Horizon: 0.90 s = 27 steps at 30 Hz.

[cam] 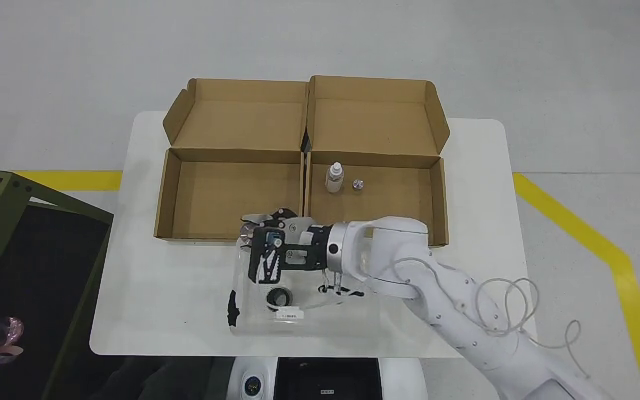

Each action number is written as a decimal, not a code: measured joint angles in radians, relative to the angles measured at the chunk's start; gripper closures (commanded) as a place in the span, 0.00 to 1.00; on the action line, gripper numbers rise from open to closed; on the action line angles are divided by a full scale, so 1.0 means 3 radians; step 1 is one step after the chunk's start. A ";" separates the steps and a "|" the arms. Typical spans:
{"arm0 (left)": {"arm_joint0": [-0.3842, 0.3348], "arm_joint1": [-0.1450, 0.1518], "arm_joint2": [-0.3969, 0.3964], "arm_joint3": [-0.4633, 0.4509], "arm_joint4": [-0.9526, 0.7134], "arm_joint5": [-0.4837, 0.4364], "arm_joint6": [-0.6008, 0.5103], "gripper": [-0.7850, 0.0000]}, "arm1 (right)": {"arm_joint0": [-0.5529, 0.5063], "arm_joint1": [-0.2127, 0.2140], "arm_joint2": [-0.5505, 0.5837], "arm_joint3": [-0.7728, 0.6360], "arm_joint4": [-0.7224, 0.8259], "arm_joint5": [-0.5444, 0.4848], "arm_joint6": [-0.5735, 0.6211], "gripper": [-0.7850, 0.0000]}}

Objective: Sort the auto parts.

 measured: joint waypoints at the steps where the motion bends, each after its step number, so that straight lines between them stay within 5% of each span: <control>1: 0.0000 0.0000 0.0000 0.0000 0.0000 0.0000 0.0000 0.00 | 0.0012 -0.0005 0.0002 0.0022 0.0006 0.0015 -0.0013 1.00; 27: 0.0000 0.0000 0.0000 0.0000 0.0000 0.0000 0.0000 0.00 | 0.0633 -0.0277 -0.0219 0.1077 0.0192 0.0496 -0.0062 1.00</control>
